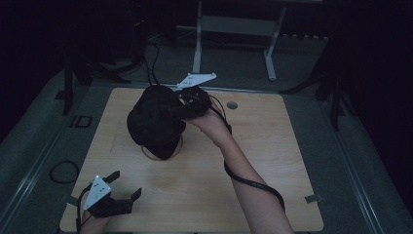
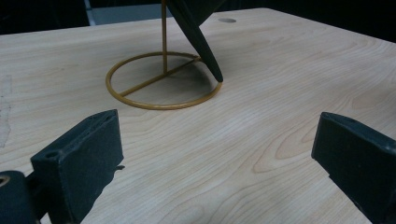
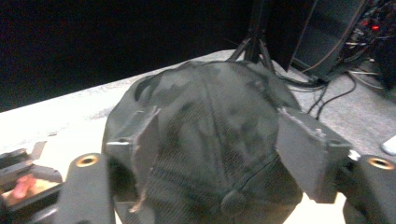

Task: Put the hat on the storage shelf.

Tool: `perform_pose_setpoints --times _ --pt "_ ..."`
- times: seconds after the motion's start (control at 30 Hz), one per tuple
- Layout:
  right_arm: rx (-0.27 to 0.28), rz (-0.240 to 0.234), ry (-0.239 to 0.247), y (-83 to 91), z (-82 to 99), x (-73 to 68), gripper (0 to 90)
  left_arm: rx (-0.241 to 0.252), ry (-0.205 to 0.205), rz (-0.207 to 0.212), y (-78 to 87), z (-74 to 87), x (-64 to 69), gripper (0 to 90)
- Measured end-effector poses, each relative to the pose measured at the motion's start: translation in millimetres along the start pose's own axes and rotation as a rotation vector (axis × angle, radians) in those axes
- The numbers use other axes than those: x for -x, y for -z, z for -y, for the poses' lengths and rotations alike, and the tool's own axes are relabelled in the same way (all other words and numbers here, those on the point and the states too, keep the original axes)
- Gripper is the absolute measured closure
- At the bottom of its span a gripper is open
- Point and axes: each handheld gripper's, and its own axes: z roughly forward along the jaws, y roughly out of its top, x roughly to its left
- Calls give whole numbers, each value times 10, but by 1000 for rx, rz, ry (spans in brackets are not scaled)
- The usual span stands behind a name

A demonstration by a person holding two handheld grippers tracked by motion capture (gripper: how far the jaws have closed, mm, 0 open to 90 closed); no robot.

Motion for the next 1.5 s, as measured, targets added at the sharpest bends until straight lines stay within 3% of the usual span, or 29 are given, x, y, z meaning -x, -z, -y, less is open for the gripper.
perform_pose_setpoints --times 0.1,0.3,0.37,0.53,0.8,1.0,1.1,1.5 --pt "14 -44 -11 42 56 3 170 -3 -1 -1 -2 0 0 23" --pt "29 -100 -3 107 210 -32 134 -2 5 -4 -3 6 -4 23" --pt "53 -92 10 141 282 -49 134 -3 9 -5 1 9 -4 23" --pt "48 -93 34 208 428 -85 134 -4 13 -3 -2 14 -7 23" --pt "60 -90 8 268 690 -96 134 -11 7 -1 -8 27 -5 23" --pt "58 -83 15 300 984 -170 134 -8 10 -5 5 35 -13 23" --pt "43 -102 5 285 1147 -213 134 -8 9 -5 5 34 -12 23" --pt "23 -106 21 278 1500 -302 136 -13 7 -4 2 37 -12 23"
